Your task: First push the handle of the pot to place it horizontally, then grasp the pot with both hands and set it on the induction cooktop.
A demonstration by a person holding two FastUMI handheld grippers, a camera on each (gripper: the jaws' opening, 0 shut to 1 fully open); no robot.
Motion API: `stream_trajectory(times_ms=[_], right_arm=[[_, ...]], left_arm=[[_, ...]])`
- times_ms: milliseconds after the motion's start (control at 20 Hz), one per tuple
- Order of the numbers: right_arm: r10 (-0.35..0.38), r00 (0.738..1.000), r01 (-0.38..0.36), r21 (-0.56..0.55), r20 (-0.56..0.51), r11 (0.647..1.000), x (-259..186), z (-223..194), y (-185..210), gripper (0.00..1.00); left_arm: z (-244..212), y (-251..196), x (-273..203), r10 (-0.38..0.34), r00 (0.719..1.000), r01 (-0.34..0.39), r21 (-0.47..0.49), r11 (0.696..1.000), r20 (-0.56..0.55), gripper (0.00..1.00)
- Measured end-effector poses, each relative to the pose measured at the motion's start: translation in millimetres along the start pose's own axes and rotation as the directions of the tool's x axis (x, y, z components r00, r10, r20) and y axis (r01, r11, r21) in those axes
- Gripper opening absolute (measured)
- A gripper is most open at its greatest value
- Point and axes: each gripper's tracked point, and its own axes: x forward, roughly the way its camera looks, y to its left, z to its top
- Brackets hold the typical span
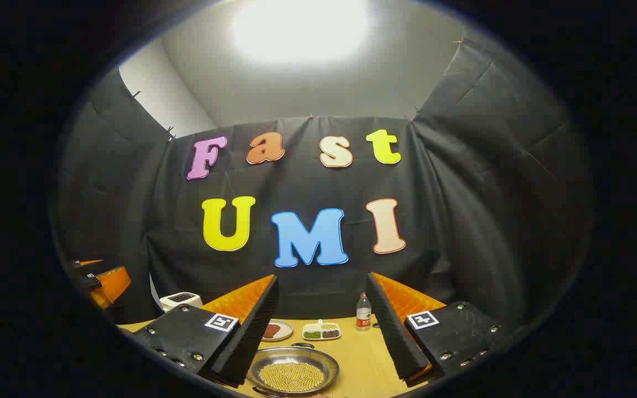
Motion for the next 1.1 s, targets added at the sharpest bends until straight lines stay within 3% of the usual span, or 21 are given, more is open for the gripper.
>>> stream_trajectory(times_ms=[500,1100], right_arm=[[-0.015,1.000,0.015,-0.065,-0.005,0.998,-13,3,-1,0.95],[0.024,0.998,-0.028,-0.058,-0.063,0.998,-13,-12,13,0.95]], left_arm=[[7,-1,3,-0.033,0.999,0.033,0.002,0.999,0.020,1.00],[8,4,5,-0.034,0.999,0.034,0.000,0.999,0.028,1.00]])
